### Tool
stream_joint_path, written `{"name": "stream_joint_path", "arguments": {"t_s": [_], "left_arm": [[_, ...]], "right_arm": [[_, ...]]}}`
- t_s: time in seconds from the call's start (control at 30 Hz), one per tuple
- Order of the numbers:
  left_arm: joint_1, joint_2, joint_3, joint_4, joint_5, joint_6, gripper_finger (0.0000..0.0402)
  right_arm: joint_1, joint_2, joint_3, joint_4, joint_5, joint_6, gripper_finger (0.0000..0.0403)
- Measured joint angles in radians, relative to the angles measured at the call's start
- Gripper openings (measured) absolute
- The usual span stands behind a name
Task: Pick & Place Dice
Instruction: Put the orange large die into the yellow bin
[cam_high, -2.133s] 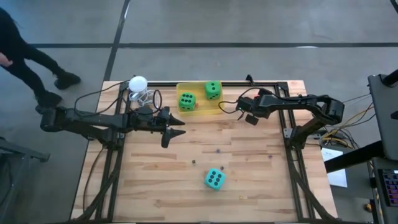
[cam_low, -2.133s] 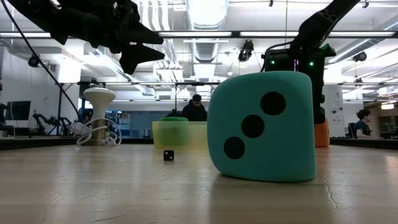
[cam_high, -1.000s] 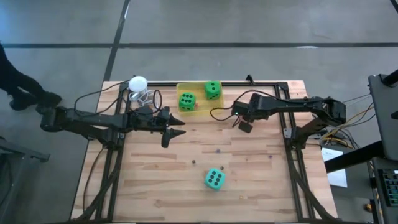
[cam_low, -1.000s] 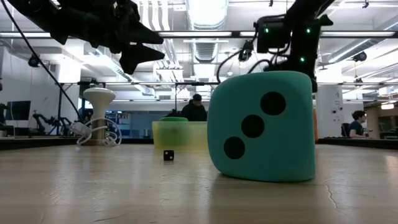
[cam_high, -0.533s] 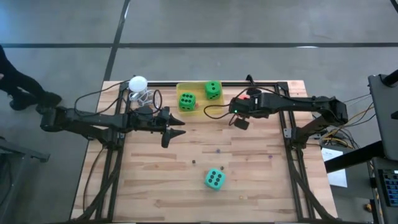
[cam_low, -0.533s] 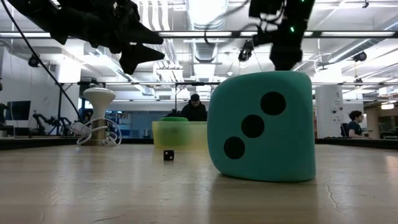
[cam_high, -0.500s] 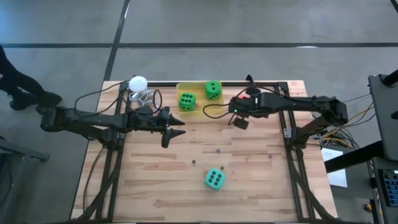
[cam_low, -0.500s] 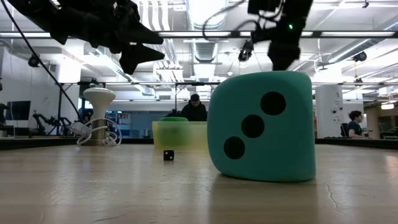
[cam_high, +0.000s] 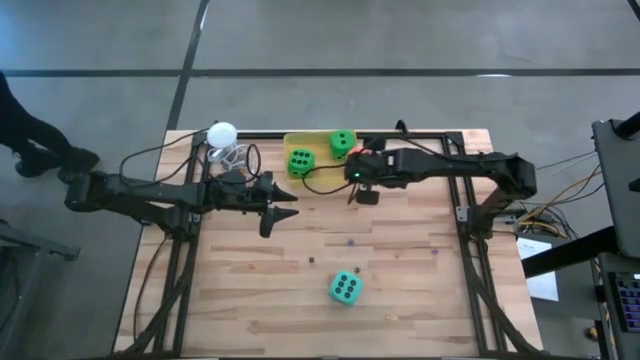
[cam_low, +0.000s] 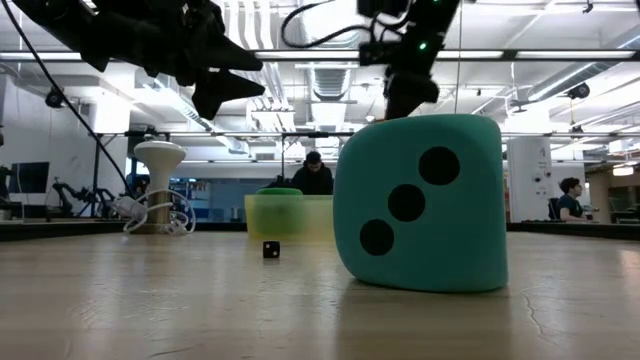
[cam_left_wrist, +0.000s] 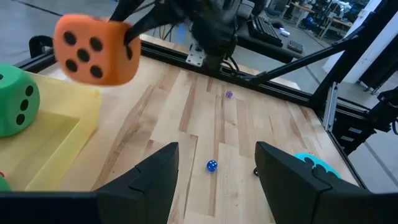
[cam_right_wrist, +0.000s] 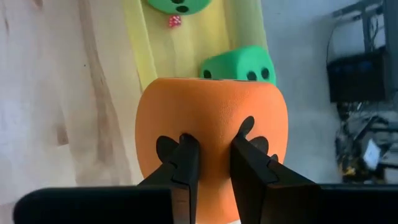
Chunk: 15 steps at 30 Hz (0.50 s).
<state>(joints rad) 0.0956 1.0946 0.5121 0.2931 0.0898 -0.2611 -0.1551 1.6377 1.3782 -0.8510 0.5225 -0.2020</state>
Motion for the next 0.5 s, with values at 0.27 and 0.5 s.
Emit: {"name": "stream_joint_path", "arguments": {"t_s": [0.27,0.5], "left_arm": [[0.000,0.000,0.000,-0.006,0.003,0.000,0.0216],[0.000,0.000,0.000,-0.008,0.005,0.000,0.0216]], "right_arm": [[0.000,0.140,0.058,0.072,0.095,-0.147,0.0043],[-0.019,0.225,0.096,0.088,0.139,-0.219,0.0040]]}}
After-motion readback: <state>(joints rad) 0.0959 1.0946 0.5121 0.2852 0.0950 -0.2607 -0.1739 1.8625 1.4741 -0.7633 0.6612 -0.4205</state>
